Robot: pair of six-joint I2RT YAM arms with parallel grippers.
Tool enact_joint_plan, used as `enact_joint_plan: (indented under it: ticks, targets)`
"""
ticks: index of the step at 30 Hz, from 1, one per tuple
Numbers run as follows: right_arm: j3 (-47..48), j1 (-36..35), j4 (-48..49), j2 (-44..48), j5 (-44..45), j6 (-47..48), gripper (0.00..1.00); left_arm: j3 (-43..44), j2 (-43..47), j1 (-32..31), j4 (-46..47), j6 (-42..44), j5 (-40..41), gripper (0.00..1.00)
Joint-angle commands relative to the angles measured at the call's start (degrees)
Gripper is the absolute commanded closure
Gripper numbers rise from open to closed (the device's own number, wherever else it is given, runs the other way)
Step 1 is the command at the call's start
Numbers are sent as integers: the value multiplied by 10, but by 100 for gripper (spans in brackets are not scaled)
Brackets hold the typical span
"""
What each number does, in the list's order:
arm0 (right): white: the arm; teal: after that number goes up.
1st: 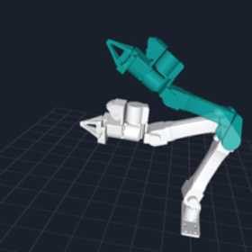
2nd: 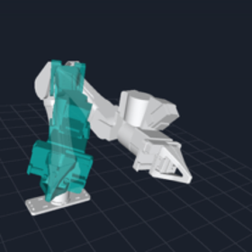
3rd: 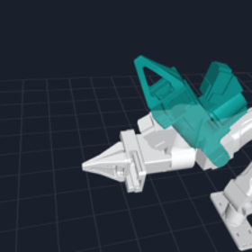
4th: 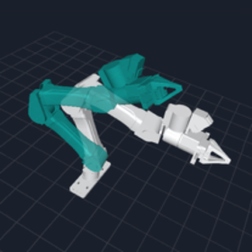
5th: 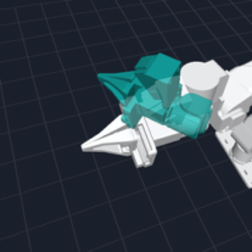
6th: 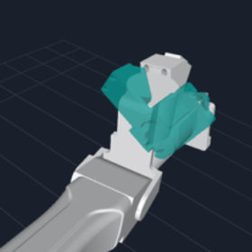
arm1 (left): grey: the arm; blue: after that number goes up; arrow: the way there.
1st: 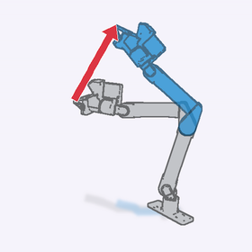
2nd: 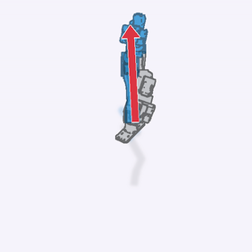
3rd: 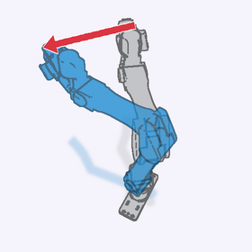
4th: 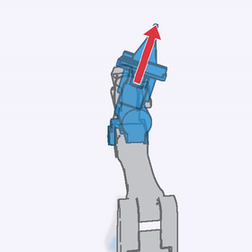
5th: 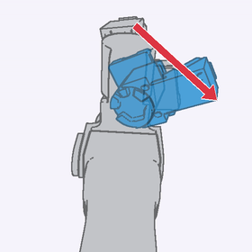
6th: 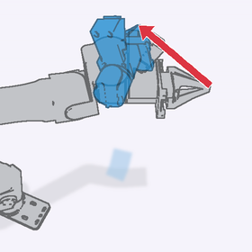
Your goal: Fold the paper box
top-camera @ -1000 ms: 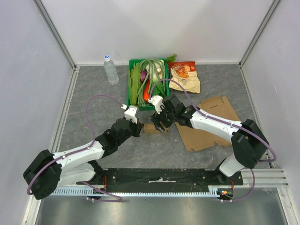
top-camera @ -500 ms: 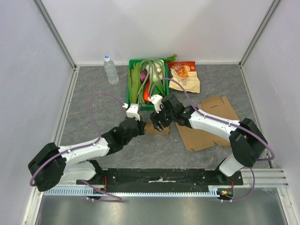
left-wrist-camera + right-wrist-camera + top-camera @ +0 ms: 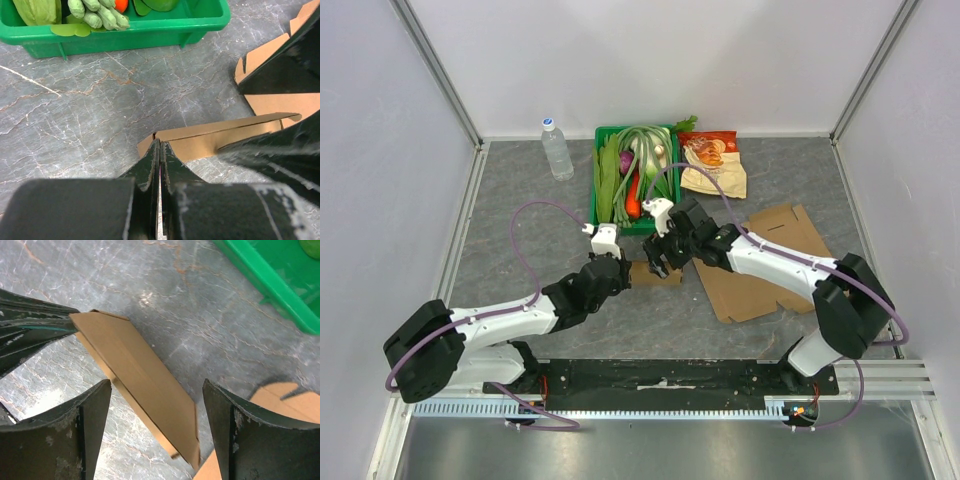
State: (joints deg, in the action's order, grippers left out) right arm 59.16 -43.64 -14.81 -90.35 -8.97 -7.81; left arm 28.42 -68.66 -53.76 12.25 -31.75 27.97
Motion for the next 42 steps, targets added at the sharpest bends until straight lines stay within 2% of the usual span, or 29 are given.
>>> enact_joint_plan:
  ticks: [1, 6, 8, 10, 11, 14, 15, 23, 31, 35, 42]
  targets:
    - [15, 30, -38, 66, 6, -59, 17, -21, -11, -5, -50, -22, 13, 98]
    - [-3, 70, -128, 119, 10, -82, 19, -19, -8, -6, -52, -20, 10, 98]
    - [-21, 72, -135, 141, 46, -76, 21, -19, -7, -6, -51, -20, 9, 98]
    - [-26, 73, -133, 148, 61, -63, 29, -17, -7, -6, -52, -19, 9, 98]
    - [-25, 73, -133, 146, 57, -59, 39, -17, -5, -6, -53, -17, 8, 98]
    - [-28, 73, -119, 145, 16, -38, 58, -20, -1, -6, -54, -17, 8, 98]
    - [-31, 73, -115, 146, 6, -34, 61, -20, -1, -6, -54, -17, 8, 98]
    - [-33, 61, -99, 135, -32, 5, 65, -15, -3, -6, -55, -15, 7, 98]
    - [-32, 47, -94, 124, -4, 11, 64, -14, -4, -6, -56, -14, 6, 98]
    - [-26, 42, -94, 119, 9, 12, 71, -13, -2, -7, -56, -12, 4, 98]
    - [-26, 36, -100, 112, 38, 15, 75, -14, -2, -7, -55, -11, 2, 98]
